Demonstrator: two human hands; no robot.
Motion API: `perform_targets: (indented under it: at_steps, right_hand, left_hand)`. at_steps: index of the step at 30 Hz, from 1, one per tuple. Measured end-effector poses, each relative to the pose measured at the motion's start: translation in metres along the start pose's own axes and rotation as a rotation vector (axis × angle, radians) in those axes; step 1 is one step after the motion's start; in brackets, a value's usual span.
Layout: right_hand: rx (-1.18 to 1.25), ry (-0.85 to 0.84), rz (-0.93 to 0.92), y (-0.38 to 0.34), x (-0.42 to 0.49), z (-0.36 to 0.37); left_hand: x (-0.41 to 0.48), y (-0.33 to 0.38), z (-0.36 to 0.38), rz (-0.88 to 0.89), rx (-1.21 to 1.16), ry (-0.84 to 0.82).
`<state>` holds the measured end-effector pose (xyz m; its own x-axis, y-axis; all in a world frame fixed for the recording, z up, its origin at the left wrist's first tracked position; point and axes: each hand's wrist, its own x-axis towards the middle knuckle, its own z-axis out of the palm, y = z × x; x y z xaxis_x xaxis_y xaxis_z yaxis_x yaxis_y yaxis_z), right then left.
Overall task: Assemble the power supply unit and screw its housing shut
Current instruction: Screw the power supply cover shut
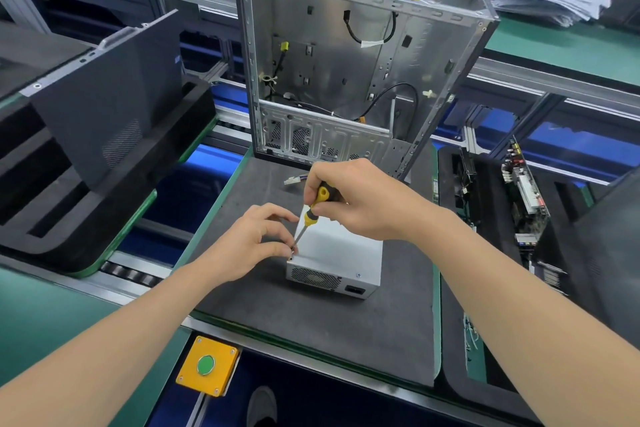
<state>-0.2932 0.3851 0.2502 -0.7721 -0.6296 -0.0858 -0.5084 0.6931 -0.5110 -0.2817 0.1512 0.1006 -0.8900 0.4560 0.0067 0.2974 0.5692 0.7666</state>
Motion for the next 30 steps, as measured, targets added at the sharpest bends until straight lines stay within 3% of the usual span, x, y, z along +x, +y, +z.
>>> perform_targets:
  at_steps: [14,21,28,30]
  right_hand:
    - [-0.077,-0.088,-0.054,-0.013,0.009,0.003]
    - [-0.163,-0.156,-0.173,-0.013,0.008,0.003]
    - [-0.416,0.078,0.062,-0.027,0.015,0.022]
    - [-0.485,0.132,0.023,-0.029,0.015,0.026]
  left_hand:
    - [-0.007,-0.008,0.011,-0.034,-0.097,0.079]
    - [-0.007,-0.012,0.008,-0.042,-0.156,0.047]
    - [-0.005,-0.001,-0.002,-0.034,-0.202,0.056]
    - [-0.004,0.005,-0.006,-0.006,-0.159,0.029]
